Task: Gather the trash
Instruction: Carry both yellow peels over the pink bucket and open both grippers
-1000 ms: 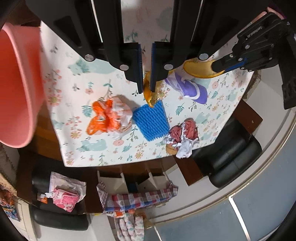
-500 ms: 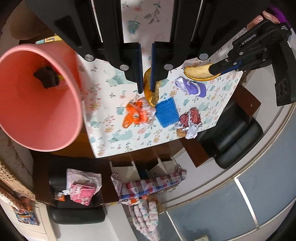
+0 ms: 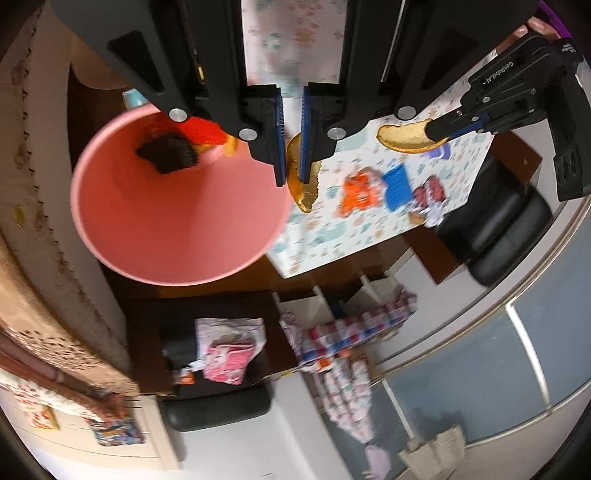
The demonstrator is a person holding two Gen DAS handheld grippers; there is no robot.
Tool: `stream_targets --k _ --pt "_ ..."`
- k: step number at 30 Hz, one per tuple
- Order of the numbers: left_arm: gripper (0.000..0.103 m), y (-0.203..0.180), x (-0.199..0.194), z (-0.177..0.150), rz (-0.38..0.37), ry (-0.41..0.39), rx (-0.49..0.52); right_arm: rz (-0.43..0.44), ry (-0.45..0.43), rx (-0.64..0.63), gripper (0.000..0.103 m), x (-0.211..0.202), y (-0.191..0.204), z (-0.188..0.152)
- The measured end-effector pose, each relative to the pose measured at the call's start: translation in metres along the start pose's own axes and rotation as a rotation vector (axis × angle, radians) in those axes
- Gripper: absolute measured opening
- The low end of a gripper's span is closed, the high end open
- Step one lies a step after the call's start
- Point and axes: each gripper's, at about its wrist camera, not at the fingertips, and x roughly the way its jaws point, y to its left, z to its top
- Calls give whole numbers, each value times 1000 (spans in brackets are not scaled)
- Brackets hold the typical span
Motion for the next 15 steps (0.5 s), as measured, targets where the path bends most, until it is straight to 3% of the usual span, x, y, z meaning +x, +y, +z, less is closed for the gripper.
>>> stream_targets --k 15 --pt "6 -65 44 35 -53 29 97 -113 -54 65 8 -18 -55 5"
